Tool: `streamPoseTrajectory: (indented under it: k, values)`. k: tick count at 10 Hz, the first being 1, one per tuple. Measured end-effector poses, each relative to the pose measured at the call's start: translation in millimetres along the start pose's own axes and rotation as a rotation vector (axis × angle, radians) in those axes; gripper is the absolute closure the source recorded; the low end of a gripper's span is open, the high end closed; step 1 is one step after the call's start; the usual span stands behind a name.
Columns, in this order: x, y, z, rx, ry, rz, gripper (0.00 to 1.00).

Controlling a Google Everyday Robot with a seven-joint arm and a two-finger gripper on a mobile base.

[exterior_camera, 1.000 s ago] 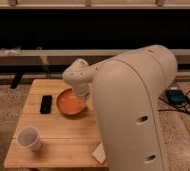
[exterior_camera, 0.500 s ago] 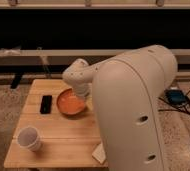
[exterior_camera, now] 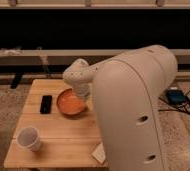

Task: Place the eraser in the ceramic cup

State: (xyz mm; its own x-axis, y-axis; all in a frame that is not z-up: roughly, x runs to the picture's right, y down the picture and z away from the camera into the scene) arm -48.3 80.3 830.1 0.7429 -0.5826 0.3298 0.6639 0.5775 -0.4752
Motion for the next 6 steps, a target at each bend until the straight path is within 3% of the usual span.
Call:
streamPoseTrajectory:
  k: [4,6]
  values:
    - [-1.4,-0.7,-1.9,0.014,-0.009,-0.027,0.2]
    - [-11.3,-17.8,-12.3,0.061,-0.033,-0.158,0.2]
